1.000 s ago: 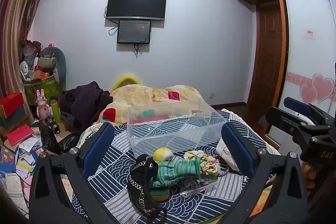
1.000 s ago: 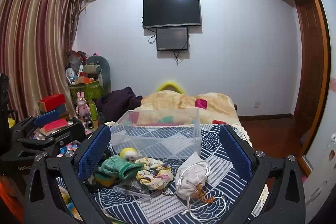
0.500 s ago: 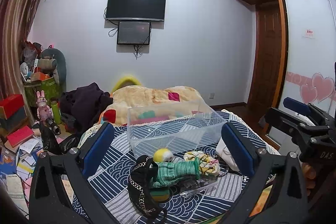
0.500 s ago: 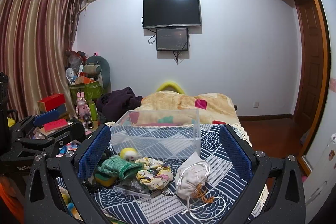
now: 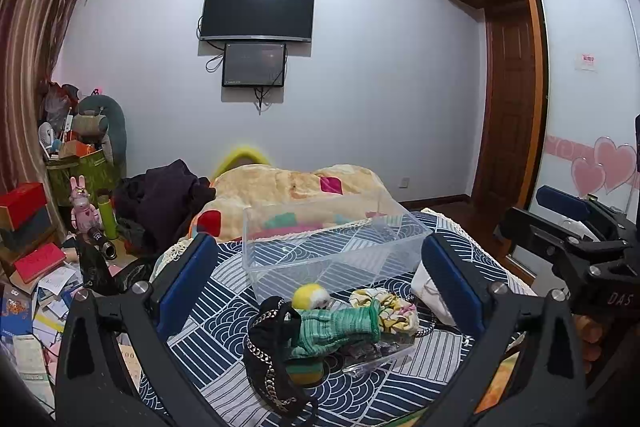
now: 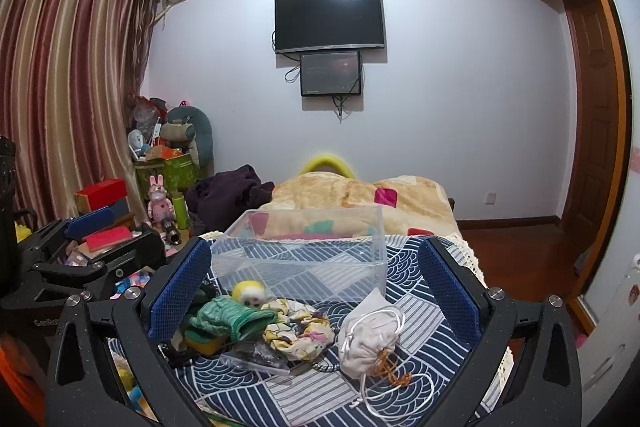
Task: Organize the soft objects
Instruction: 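Grasp the black chain bag with the left tool while the right tool grasps the white pouch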
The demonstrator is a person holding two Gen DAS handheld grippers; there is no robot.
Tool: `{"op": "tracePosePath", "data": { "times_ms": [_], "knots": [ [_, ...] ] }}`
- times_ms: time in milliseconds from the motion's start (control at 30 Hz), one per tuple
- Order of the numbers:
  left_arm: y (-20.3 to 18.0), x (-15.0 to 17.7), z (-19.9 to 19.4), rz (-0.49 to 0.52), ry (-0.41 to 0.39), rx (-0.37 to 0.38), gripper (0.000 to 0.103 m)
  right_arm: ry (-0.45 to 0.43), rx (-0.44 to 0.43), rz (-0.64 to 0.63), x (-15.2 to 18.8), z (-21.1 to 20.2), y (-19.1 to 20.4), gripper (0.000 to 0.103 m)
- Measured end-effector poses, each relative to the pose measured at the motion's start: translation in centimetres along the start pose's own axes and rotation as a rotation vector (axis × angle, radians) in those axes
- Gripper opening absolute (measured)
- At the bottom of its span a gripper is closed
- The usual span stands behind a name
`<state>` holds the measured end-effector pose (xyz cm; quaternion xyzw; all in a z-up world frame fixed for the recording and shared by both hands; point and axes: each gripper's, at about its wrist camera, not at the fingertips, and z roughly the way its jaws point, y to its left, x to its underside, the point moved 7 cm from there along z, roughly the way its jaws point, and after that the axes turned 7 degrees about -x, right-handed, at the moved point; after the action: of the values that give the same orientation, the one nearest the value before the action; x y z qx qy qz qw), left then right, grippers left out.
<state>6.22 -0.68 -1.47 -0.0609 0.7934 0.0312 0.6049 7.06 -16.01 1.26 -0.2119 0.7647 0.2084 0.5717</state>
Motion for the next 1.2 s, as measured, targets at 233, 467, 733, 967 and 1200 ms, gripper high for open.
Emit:
{"op": "tracePosePath", "data": {
  "times_ms": [233,467,733,967,1200],
  "knots": [
    [0.6,0.9,1.0,0.001,0.031,-0.006,0.103,0.029,-0.026,0.011,0.8,0.8,0.1,0.103],
    [3.2,4.6,4.3,-0.024,0.163,-0.041,0.103,0.118,0.015,0.021,3.5,3.0,-1.4,0.103],
    [5.7,7.7,7.4,-0.084,0.267,-0.056,0.092,0.237,0.079,0.095,6.8,5.0,-4.8,0.100],
    [5.5,10.7,9.7,-0.104,0.367,-0.014,0.065,0.388,0.096,0.196,10.4,7.3,-7.2,0.076],
    [5.0,11.3,9.8,-0.124,0.388,0.031,0.038,0.449,0.025,0.234,12.4,8.0,-6.8,0.033]
  ]
}}
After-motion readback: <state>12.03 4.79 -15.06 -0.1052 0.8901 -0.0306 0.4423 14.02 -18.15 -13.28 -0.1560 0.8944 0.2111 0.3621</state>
